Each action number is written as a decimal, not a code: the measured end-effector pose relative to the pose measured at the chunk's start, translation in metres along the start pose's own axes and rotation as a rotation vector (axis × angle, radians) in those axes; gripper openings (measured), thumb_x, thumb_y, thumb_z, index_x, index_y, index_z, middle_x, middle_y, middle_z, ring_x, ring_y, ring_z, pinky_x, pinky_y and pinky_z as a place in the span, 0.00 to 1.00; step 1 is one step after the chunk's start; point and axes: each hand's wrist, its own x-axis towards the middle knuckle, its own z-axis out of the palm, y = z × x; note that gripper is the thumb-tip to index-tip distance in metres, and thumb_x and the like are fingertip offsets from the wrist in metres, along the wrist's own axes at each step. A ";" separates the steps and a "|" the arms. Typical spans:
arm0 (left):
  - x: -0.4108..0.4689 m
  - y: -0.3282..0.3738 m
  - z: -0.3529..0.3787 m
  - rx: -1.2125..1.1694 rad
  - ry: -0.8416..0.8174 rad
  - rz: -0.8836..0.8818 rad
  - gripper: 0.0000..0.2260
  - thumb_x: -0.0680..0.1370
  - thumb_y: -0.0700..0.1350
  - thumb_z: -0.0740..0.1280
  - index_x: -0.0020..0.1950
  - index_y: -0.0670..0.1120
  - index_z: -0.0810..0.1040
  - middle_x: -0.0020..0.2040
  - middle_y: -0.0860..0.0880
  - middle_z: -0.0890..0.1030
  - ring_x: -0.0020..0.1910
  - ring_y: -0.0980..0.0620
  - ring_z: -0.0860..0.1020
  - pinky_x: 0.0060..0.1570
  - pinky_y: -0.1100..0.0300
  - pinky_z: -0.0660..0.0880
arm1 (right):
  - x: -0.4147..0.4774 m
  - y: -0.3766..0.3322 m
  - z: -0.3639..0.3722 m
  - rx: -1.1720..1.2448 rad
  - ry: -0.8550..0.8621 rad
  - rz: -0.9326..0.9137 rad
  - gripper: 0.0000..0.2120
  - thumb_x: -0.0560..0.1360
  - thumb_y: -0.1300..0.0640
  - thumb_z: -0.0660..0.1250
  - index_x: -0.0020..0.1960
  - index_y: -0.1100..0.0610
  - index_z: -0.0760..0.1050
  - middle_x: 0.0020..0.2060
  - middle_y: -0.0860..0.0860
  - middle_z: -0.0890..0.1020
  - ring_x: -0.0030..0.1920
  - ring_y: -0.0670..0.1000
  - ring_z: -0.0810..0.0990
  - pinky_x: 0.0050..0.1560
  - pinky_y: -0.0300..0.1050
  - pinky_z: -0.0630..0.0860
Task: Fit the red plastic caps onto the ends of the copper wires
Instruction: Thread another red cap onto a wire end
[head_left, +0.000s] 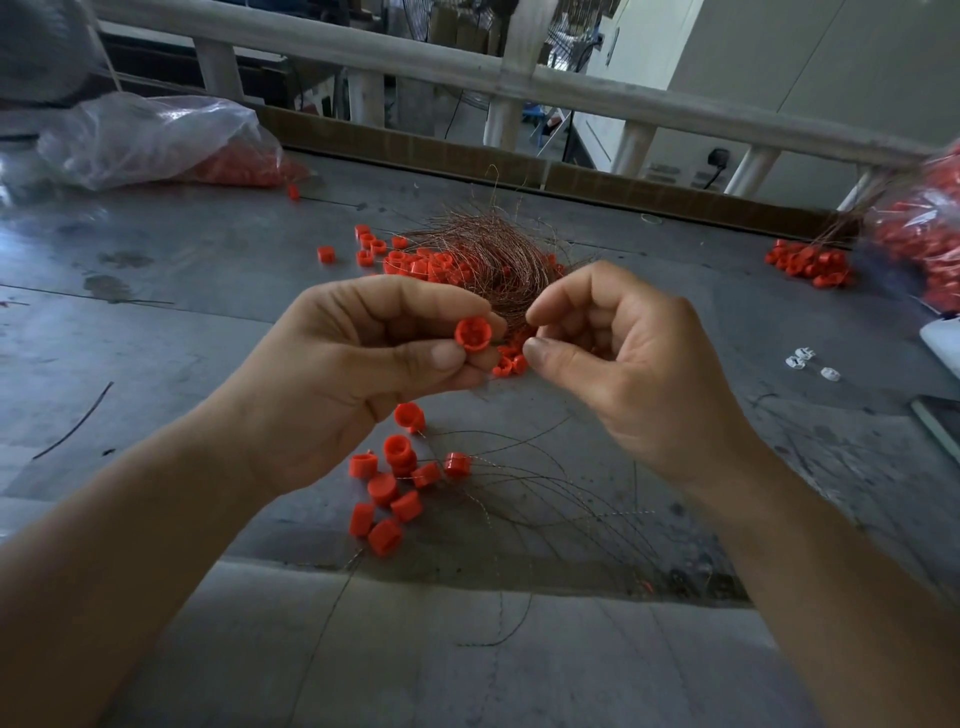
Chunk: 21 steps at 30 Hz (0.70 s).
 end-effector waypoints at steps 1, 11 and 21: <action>0.000 0.000 0.001 -0.014 -0.022 -0.007 0.11 0.59 0.37 0.69 0.39 0.44 0.84 0.42 0.45 0.85 0.39 0.53 0.83 0.37 0.65 0.78 | 0.000 0.000 0.000 0.023 -0.005 0.016 0.11 0.69 0.67 0.69 0.40 0.51 0.73 0.33 0.47 0.76 0.34 0.44 0.75 0.37 0.35 0.74; 0.000 -0.005 0.004 -0.019 -0.092 -0.046 0.09 0.61 0.38 0.69 0.39 0.45 0.84 0.38 0.45 0.84 0.38 0.52 0.83 0.36 0.66 0.78 | 0.001 0.004 0.004 -0.018 -0.156 0.068 0.12 0.67 0.63 0.73 0.36 0.51 0.73 0.30 0.45 0.78 0.32 0.40 0.77 0.35 0.36 0.75; 0.000 -0.008 0.002 -0.024 -0.012 -0.055 0.10 0.60 0.38 0.69 0.39 0.44 0.84 0.40 0.43 0.84 0.39 0.51 0.83 0.36 0.65 0.78 | 0.018 0.055 -0.034 -0.526 0.132 0.222 0.06 0.71 0.59 0.69 0.38 0.50 0.78 0.32 0.42 0.78 0.33 0.41 0.74 0.40 0.37 0.70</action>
